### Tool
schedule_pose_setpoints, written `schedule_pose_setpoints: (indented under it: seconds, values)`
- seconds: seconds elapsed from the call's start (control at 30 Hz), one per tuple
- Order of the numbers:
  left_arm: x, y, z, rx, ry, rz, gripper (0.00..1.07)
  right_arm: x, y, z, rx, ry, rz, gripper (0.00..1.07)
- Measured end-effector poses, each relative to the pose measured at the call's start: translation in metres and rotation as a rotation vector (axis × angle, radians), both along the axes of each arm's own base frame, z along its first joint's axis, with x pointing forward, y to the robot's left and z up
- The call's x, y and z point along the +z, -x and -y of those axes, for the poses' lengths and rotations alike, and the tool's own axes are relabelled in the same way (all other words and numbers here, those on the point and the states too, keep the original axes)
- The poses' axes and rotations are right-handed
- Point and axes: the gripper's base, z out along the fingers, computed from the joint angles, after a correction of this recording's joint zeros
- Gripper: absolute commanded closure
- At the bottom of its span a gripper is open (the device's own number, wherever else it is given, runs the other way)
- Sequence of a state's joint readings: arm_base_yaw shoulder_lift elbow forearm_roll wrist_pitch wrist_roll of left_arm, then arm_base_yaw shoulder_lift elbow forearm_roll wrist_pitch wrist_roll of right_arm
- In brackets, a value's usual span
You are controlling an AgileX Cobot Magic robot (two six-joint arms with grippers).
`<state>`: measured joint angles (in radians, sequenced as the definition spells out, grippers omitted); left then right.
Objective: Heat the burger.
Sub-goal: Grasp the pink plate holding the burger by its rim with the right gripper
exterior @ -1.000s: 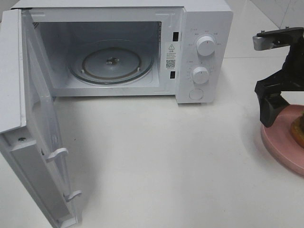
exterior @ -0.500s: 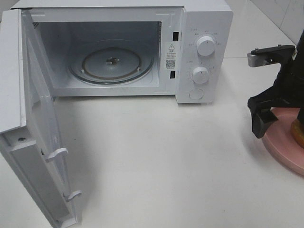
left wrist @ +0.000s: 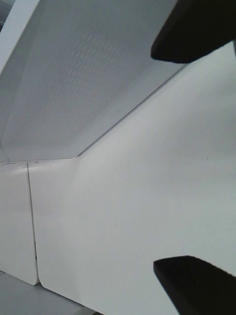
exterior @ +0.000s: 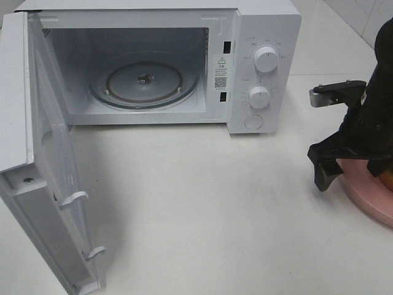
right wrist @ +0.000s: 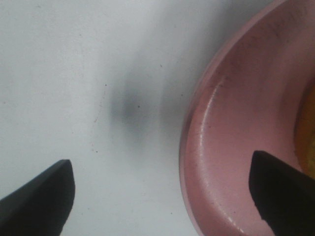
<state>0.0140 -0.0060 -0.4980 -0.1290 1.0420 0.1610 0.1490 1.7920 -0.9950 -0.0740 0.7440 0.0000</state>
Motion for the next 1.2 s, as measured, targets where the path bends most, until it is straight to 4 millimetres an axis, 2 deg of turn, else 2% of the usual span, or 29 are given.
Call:
schedule_pose_setpoints:
  seconds: [0.17, 0.27, 0.33, 0.6, 1.07, 1.17, 1.2]
  values:
    - [0.000, 0.000, 0.000, 0.000, 0.000, 0.000, 0.04, -0.022, -0.002, 0.000, 0.002, 0.005, -0.019, 0.18]
    - [0.000, 0.000, 0.000, 0.000, 0.000, 0.000, 0.04, -0.024, -0.002, 0.000, 0.001, 0.009, -0.021, 0.18]
    - [0.000, 0.000, 0.000, 0.000, 0.000, 0.000, 0.04, -0.034, -0.004, 0.000, -0.002, 0.017, -0.032, 0.19]
    - [0.000, 0.000, 0.000, 0.000, 0.000, 0.000, 0.04, -0.036, -0.009, 0.002, 0.001, 0.012, 0.013, 0.21]
    - [0.000, 0.000, 0.000, 0.000, 0.001, 0.000, 0.04, -0.048, -0.010, 0.013, -0.030, 0.019, -0.021, 0.24]
    - [0.000, 0.000, 0.000, 0.000, 0.001, 0.000, 0.04, -0.050, -0.010, 0.013, -0.027, 0.023, -0.026, 0.27]
    - [0.000, 0.000, 0.000, 0.000, 0.001, 0.000, 0.04, -0.050, -0.010, 0.013, -0.025, 0.024, -0.026, 0.31]
